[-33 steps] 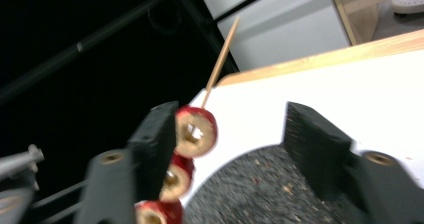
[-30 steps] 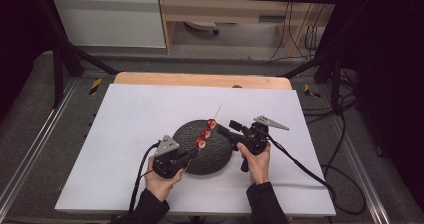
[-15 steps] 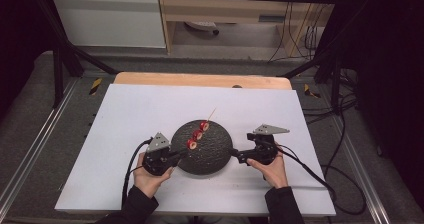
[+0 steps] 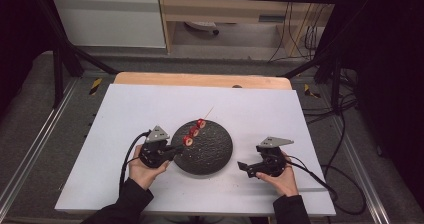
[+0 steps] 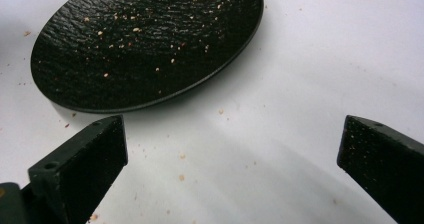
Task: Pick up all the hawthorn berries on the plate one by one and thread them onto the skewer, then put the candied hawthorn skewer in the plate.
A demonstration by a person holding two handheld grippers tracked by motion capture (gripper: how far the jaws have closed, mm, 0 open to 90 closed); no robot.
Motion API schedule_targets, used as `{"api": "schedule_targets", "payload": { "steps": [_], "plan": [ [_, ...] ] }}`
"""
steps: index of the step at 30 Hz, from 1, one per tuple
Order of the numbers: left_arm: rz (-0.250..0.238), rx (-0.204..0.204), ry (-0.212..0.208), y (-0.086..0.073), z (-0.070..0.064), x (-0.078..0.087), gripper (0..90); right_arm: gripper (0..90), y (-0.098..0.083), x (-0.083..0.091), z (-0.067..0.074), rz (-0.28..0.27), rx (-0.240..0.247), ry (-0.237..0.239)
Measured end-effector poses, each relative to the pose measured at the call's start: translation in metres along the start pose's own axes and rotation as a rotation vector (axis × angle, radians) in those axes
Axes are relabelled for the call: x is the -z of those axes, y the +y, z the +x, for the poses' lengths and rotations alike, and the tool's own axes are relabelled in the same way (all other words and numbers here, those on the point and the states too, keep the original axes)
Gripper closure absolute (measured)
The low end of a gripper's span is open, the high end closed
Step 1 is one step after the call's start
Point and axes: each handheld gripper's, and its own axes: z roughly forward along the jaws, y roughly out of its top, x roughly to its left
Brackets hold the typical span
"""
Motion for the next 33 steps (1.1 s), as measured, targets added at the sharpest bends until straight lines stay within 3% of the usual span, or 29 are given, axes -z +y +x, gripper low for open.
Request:
{"api": "schedule_targets", "payload": {
  "steps": [4, 17, 23, 33],
  "plan": [
    [0.013, -0.001, 0.012, 0.005, 0.002, -0.001, 88.4, 0.5, -0.006, 0.005, -0.003, -0.004, -0.003, 0.001],
    [0.128, 0.019, 0.027, 0.011, 0.011, -0.023, 88.4, 0.5, -0.024, 0.014, -0.014, -0.007, -0.032, -0.008],
    [0.182, 0.005, 0.042, 0.010, 0.006, -0.036, 88.4, 0.7, -0.026, 0.019, -0.017, -0.030, -0.048, -0.010],
    [0.268, -0.015, 0.059, 0.001, -0.005, -0.056, 88.3, 0.7, -0.027, 0.018, -0.017, -0.025, -0.045, -0.005]
  ]
}}
